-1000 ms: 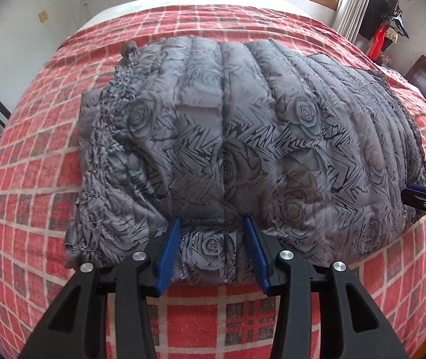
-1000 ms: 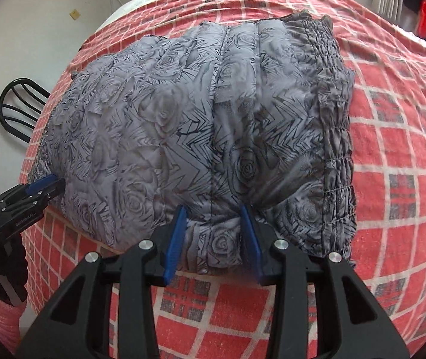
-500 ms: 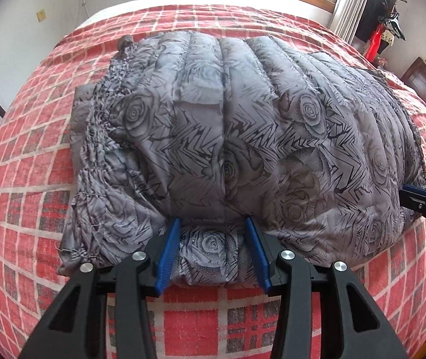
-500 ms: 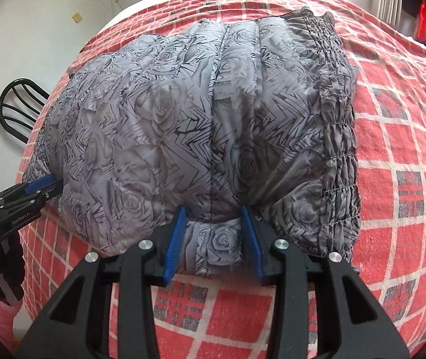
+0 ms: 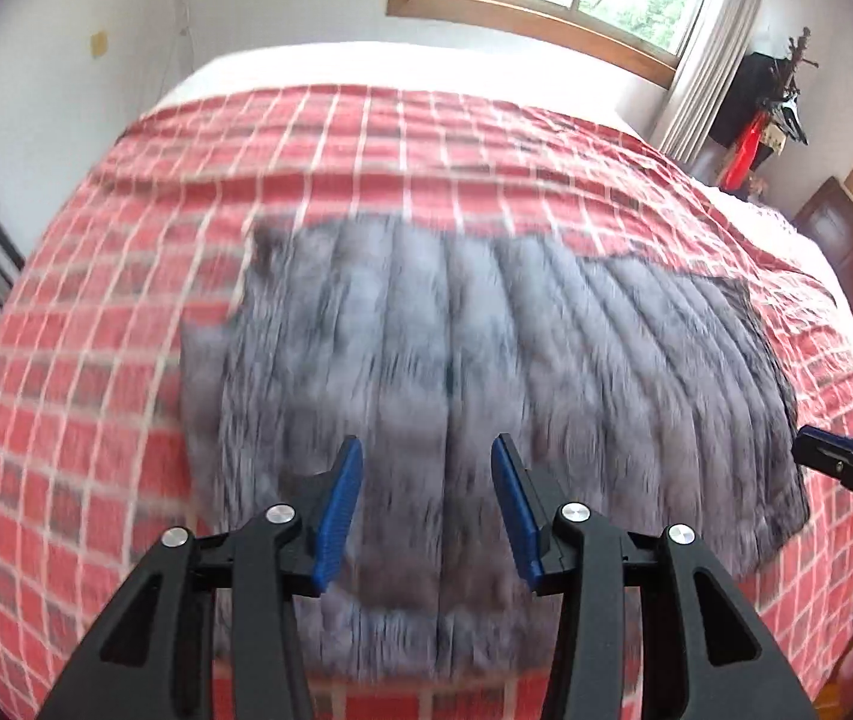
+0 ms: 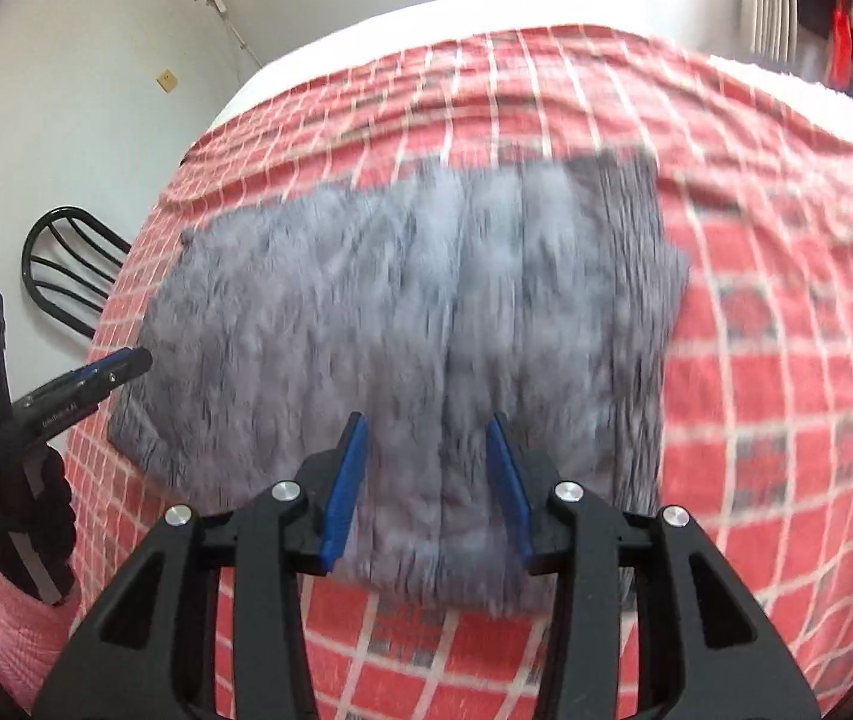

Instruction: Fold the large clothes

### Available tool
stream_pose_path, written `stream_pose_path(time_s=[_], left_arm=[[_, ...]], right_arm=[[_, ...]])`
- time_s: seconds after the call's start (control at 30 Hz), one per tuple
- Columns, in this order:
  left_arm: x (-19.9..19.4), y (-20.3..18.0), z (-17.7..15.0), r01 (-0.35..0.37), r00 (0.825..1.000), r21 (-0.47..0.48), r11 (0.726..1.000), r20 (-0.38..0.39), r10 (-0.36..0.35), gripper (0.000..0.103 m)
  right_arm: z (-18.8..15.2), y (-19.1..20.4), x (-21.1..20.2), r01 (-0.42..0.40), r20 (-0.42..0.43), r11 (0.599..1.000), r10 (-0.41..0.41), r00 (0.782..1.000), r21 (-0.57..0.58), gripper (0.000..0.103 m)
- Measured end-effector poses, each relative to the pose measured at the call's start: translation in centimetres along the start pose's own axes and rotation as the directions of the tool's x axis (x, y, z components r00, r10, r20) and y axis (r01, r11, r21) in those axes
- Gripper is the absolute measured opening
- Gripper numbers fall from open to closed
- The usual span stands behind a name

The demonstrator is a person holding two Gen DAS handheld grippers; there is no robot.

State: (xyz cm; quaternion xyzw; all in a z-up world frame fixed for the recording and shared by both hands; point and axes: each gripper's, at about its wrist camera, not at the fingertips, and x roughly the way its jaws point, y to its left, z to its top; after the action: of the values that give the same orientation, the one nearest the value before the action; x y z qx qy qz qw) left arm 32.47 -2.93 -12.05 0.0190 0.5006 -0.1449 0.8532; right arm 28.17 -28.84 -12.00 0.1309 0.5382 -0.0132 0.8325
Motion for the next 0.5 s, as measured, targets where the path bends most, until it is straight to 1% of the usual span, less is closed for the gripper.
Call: stream_pose_path(time_s=[0.07, 0.13, 0.17, 0.27, 0.37, 0.43, 0.5], left_arm=[[1.3, -0.4, 1.1, -0.020, 1.000, 0.015, 1.000, -0.016, 0.021, 0.045], [2.9, -0.5, 1.6, -0.006, 0.999, 0.019, 1.000, -0.051, 0.007, 0.045], [4.3, -0.6, 1.7, -0.013, 0.997, 0.020, 1.000, -0.078, 0.015, 0.045], [6.3, -0.9, 1.2, -0.014, 0.994, 0.043, 0.999, -0.108, 0.019, 0.046], [7.0, -1.0, 0.4, -0.017, 0.995, 0.057, 0.998, -0.101, 0.023, 0.047], [7.4, -1.4, 0.0, -0.036, 0.995, 0.086, 0.996, -0.090, 0.044, 0.048], [7.5, -1.5, -0.1, -0.045, 0.995, 0.090, 0.995, -0.087, 0.053, 0.048]], right_arm=[[1.1, 0.2, 0.8, -0.003, -0.004, 1.000, 0.003, 1.000, -0.009, 0.042], [2.0, 0.3, 2.6, -0.011, -0.036, 1.000, 0.010, 0.999, -0.009, 0.042], [2.2, 0.4, 3.4, 0.004, -0.050, 1.000, -0.004, 0.999, -0.010, 0.042], [2.0, 0.1, 6.1, 0.036, -0.118, 0.999, -0.037, 0.992, -0.009, 0.043], [1.4, 0.1, 7.5, 0.055, -0.124, 0.998, -0.057, 0.991, -0.018, 0.044], [1.0, 0.4, 8.1, 0.084, -0.119, 0.996, -0.087, 0.989, -0.031, 0.044], [0.7, 0.6, 8.4, 0.107, -0.114, 0.993, -0.111, 0.987, -0.040, 0.044]])
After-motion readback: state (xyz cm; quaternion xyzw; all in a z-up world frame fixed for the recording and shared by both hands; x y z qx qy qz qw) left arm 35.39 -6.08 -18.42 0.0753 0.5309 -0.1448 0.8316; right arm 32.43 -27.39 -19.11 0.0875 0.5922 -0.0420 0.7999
